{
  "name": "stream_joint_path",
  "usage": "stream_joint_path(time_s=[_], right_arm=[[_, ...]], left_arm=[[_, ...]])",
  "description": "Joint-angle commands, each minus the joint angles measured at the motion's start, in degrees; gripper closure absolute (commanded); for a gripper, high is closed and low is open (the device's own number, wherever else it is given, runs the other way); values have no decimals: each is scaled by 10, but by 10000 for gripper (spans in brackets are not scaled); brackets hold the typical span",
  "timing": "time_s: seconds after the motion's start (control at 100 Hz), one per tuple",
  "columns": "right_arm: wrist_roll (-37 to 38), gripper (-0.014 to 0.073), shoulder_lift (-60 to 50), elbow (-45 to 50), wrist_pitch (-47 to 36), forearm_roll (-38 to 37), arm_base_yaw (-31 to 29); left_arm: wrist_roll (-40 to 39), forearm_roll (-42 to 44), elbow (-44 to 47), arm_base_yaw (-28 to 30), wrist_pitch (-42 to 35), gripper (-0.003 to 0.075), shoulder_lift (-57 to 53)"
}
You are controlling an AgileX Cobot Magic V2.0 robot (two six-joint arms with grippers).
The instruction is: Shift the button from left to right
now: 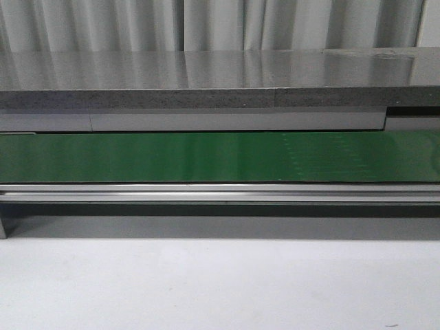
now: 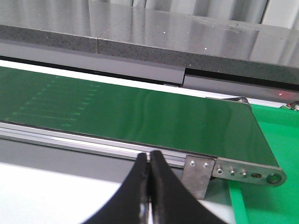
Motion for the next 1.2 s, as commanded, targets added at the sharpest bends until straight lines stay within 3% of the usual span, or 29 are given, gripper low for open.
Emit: stream_joint_path(time_s=[0.0, 0.64, 0.95, 1.19], right_arm=[[0, 662, -8, 0, -42, -5, 0], [0, 662, -8, 0, -42, -5, 0], [0, 662, -8, 0, -42, -5, 0], [0, 662, -8, 0, -42, -5, 0]], left_arm=[[-5, 0, 24, -4, -41, 715, -20], [-5, 0, -4, -4, -35, 715, -20], [-7, -10, -155, -4, 85, 715, 56], [-7, -10, -311, -4, 231, 715, 174]])
